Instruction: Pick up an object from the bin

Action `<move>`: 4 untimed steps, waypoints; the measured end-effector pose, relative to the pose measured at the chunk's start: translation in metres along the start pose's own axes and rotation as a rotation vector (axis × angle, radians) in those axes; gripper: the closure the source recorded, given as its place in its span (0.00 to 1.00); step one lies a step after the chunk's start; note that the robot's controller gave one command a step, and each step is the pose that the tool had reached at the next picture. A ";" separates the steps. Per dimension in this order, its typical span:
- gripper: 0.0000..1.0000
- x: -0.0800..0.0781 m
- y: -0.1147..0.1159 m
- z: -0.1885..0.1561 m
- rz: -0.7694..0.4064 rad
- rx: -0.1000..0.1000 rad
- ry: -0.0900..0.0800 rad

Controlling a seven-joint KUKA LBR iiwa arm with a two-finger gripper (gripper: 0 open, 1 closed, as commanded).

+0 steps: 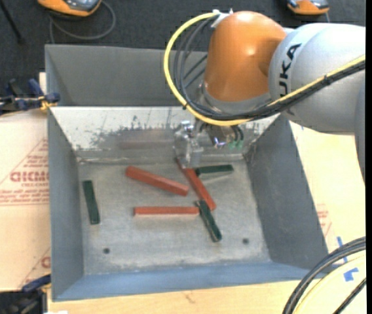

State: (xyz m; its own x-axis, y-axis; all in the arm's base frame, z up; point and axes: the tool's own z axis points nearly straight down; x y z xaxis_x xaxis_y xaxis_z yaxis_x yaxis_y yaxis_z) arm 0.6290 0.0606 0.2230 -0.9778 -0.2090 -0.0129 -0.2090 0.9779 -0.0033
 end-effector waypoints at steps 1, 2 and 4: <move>0.00 0.001 0.000 0.005 0.000 -0.002 0.008; 0.00 0.001 -0.011 0.151 0.072 -0.005 0.016; 0.00 0.044 -0.090 0.061 0.050 0.002 0.000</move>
Offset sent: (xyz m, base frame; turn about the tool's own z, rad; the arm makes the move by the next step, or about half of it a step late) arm 0.0000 0.0000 0.0000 0.0000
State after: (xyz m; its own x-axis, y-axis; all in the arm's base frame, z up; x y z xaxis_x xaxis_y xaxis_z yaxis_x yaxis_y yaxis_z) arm 0.6054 -0.0371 0.1617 -0.9870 -0.1602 -0.0129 -0.1602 0.9871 -0.0043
